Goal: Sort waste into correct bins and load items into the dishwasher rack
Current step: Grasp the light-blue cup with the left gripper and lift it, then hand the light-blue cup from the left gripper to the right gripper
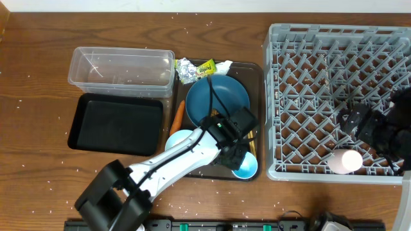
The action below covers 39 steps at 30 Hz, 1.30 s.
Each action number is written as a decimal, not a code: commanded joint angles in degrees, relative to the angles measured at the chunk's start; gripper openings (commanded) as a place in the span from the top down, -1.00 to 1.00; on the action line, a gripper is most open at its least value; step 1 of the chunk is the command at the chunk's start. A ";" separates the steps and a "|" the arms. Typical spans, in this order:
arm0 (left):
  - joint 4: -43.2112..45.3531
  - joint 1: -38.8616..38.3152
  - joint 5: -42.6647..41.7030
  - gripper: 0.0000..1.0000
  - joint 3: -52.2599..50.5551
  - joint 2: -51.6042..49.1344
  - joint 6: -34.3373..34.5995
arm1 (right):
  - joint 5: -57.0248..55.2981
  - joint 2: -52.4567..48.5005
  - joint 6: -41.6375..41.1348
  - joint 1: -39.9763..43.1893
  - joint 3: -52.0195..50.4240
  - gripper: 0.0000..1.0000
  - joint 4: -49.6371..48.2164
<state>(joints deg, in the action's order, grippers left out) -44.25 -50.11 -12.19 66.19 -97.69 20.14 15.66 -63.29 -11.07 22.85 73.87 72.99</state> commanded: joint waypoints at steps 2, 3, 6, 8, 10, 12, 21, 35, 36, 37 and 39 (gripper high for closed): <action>1.25 -0.11 -0.26 0.63 0.42 -0.81 -0.59 | 0.42 -0.04 0.44 0.22 0.26 -0.99 0.13; 1.42 -0.11 -0.26 0.63 0.44 -0.68 -0.59 | 0.42 -0.04 0.44 0.22 0.26 -0.99 0.17; 1.31 -0.07 -0.44 0.88 0.44 -0.46 -0.59 | 0.42 -0.04 0.44 0.22 0.26 -0.98 0.31; 0.52 0.07 -0.98 0.88 0.48 0.20 -0.59 | 0.42 -0.04 0.44 0.22 0.26 -0.98 0.31; -1.18 0.90 -2.45 0.88 0.85 1.88 -0.59 | 0.42 -0.04 0.44 0.22 0.26 -0.98 0.33; -3.52 2.60 -3.89 0.87 1.81 4.35 -0.59 | 0.44 -0.04 0.44 0.22 0.26 -0.99 0.35; -4.50 25.49 -24.37 0.88 4.52 19.98 -1.97 | 14.97 -0.04 10.58 -0.15 0.26 -0.98 0.81; 15.26 40.48 -73.24 0.88 4.50 20.44 9.40 | 47.04 -0.07 22.95 -20.79 0.26 -0.72 -7.17; 16.35 40.48 -74.23 0.88 4.50 20.44 10.32 | 48.09 -0.07 22.95 -22.84 0.26 -0.74 -9.20; 16.79 40.46 -74.62 0.88 4.50 20.44 10.64 | 49.18 -0.07 22.93 -24.50 0.26 -0.75 -11.10; 16.79 40.37 -74.86 0.88 4.50 20.44 10.62 | 50.64 -0.07 22.88 -27.85 0.26 -0.77 -15.56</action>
<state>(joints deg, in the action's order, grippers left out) -27.86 -9.61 -80.79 70.22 -77.25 28.36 59.57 -63.37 9.54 -1.43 73.84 59.86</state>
